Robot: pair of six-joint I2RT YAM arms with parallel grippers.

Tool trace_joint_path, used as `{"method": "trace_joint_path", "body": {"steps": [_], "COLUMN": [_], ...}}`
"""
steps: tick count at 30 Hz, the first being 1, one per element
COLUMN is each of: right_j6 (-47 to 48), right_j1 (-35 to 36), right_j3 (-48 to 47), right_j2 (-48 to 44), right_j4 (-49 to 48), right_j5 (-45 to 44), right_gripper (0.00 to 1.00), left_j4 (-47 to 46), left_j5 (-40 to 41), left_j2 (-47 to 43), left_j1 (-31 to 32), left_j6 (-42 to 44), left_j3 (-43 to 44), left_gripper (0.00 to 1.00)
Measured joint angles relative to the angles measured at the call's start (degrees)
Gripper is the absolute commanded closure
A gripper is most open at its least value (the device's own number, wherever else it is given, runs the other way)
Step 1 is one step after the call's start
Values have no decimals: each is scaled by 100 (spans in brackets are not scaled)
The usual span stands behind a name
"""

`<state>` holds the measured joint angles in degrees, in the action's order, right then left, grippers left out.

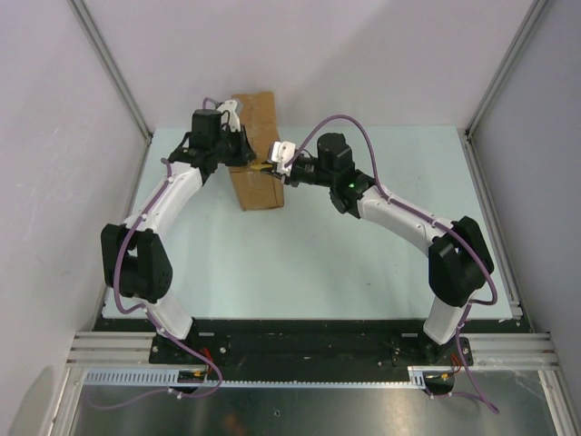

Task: Unpack the express box
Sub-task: Cut the express box at the center of the board.

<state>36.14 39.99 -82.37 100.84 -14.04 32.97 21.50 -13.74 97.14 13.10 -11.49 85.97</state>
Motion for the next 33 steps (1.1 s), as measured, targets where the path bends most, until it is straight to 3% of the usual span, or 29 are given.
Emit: {"method": "trace_joint_path", "body": {"steps": [33], "right_j6": [133], "right_j1": [26], "right_j3": [0], "right_j2": [214], "right_j4": [72], "right_j5": [-208], "right_gripper": [100], "left_j4": [-326], "left_j5": [-55], "left_j2": [-42], "left_j1": [-26], "left_j6": [59], "left_j3": [-240], "left_gripper": [82]}}
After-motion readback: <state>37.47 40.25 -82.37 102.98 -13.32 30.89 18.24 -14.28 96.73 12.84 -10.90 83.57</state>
